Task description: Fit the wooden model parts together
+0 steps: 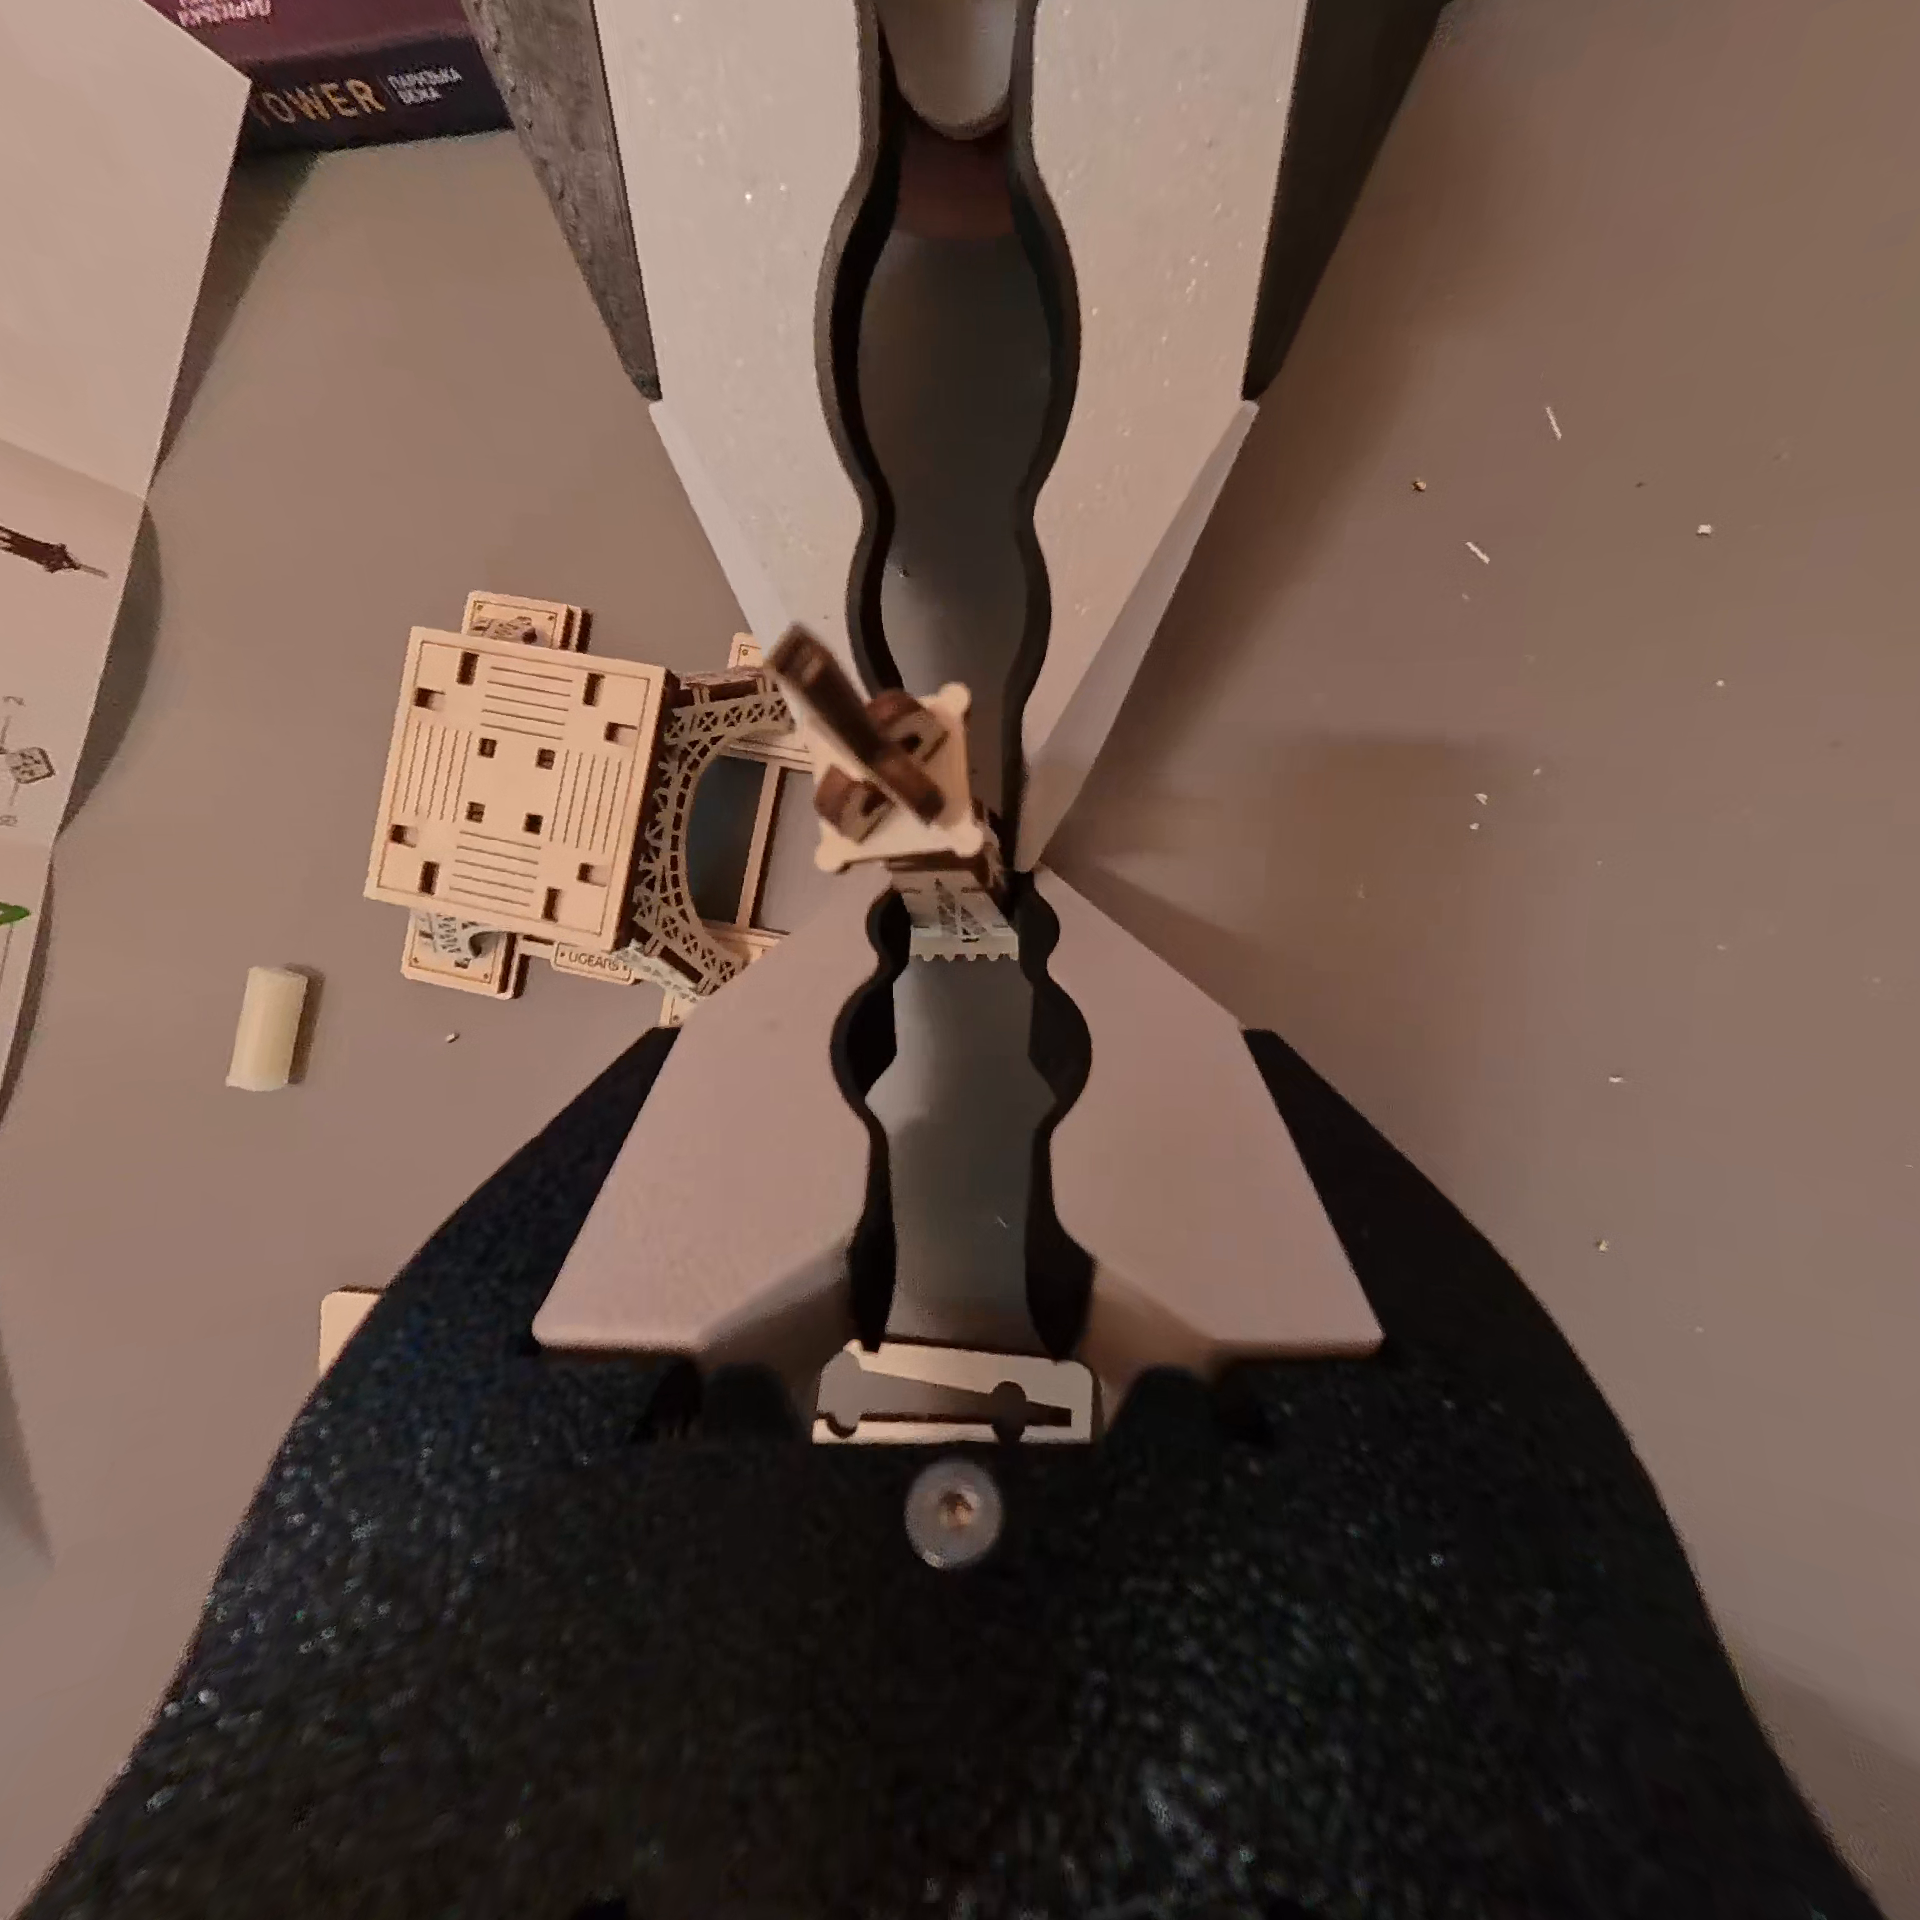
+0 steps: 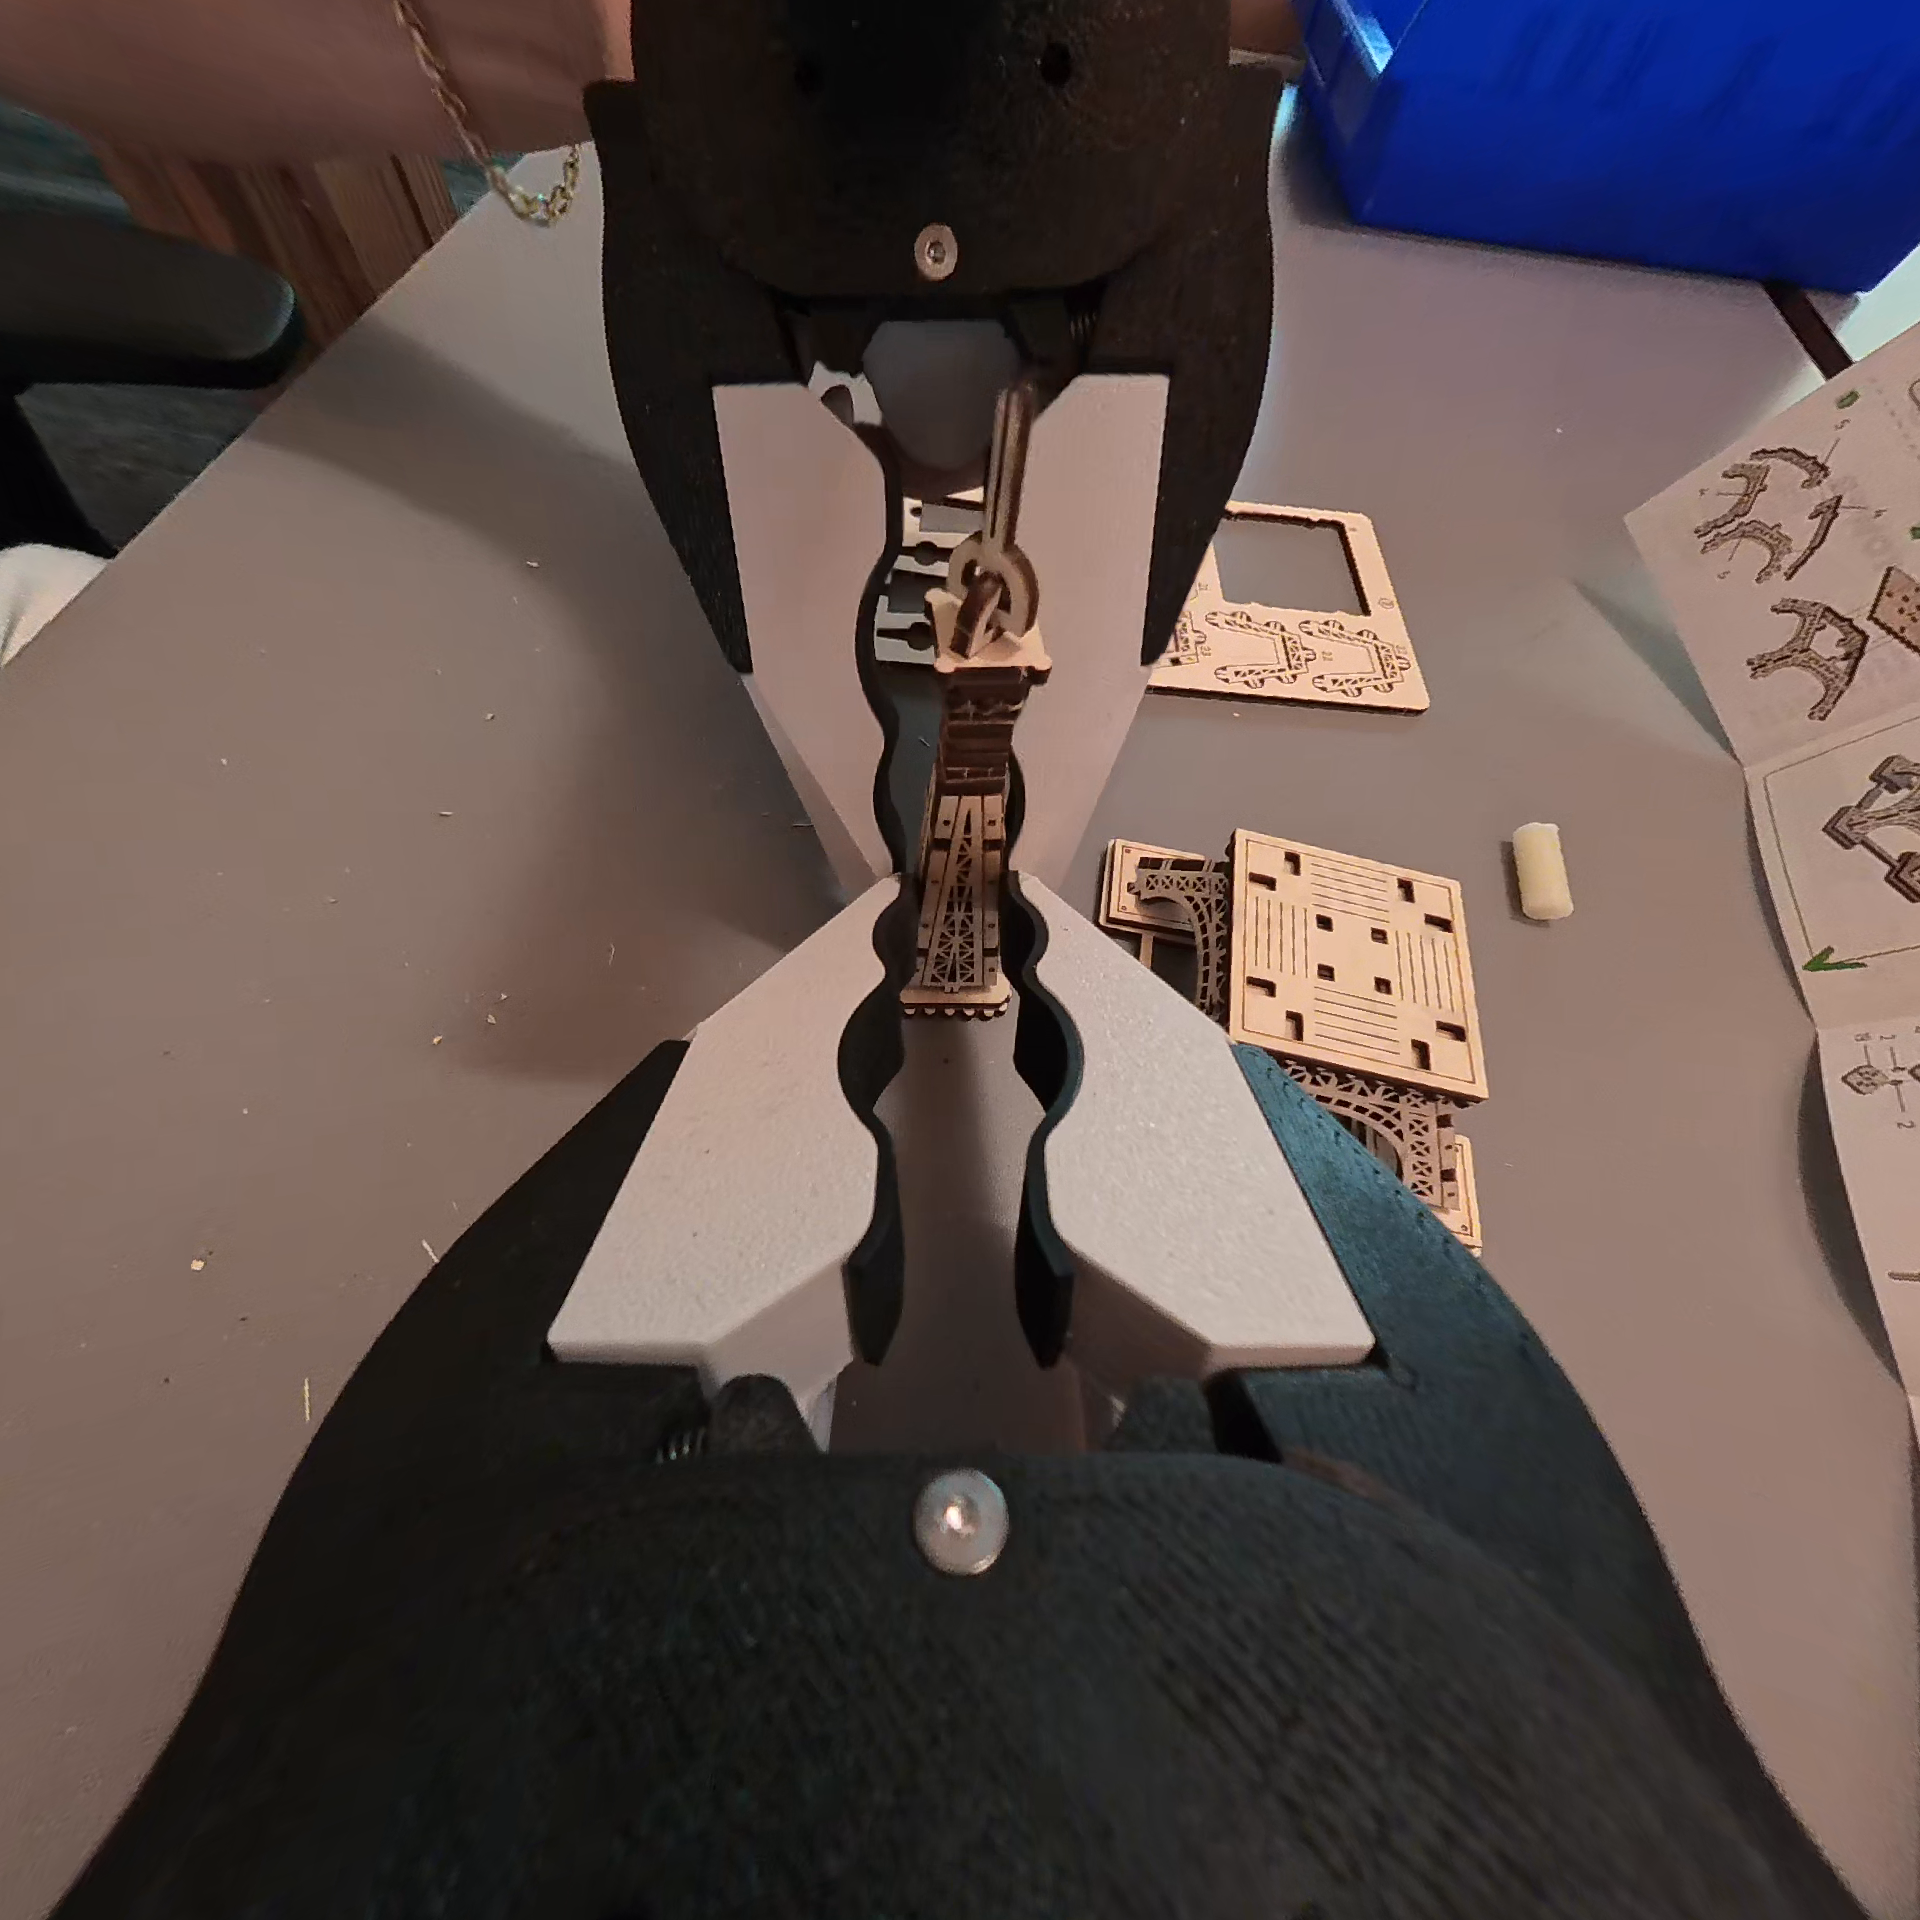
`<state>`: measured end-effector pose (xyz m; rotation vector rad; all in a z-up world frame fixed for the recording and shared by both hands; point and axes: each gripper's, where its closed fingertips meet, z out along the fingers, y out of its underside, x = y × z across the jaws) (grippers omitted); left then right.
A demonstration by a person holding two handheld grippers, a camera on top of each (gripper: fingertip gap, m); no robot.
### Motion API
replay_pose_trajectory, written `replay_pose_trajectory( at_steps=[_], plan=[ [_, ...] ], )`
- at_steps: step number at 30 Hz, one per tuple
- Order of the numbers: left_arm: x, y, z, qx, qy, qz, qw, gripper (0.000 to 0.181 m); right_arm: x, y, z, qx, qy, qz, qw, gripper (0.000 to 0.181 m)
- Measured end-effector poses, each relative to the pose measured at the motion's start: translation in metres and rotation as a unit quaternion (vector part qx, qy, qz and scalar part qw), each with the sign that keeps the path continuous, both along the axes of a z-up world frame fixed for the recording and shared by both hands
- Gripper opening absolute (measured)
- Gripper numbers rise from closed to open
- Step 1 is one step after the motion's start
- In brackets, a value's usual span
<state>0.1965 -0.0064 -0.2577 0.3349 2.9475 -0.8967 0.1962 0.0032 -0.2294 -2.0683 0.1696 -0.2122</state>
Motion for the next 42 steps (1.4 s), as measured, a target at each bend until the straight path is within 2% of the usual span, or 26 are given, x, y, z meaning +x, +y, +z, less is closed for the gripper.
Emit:
replay_pose_trajectory(
  at_steps=[8, 14, 23, 35, 40, 42],
  plan=[
    [0.0002, 0.0010, 0.0010, 0.009, 0.001, -0.006, 1.000, 0.018, -0.0001, -0.0001, 0.0000, 0.000, 0.000, 0.001, 1.000, 0.015],
    [0.0004, 0.0023, -0.0001, 0.057, -0.002, -0.001, 0.998, 0.018, -0.0004, -0.0011, -0.0002, -0.005, -0.009, -0.001, 1.000, 0.014],
    [-0.0010, 0.0029, -0.0012, 0.071, 0.004, 0.001, 0.997, 0.018, -0.0001, -0.0019, -0.0022, -0.010, -0.012, -0.001, 1.000, 0.015],
    [-0.0008, 0.0030, -0.0021, 0.095, -0.029, 0.014, 0.995, 0.018, -0.0014, -0.0030, -0.0034, -0.019, -0.035, -0.015, 0.999, 0.015],
    [-0.0034, 0.0025, -0.0009, 0.052, -0.033, 0.014, 0.998, 0.018, -0.0040, -0.0022, -0.0016, -0.009, -0.009, -0.008, 1.000, 0.014],
    [-0.0042, 0.0046, 0.0014, 0.010, -0.022, 0.042, 0.999, 0.037, -0.0001, -0.0032, 0.0005, 0.003, 0.016, -0.028, 0.999, 0.014]
  ],
)
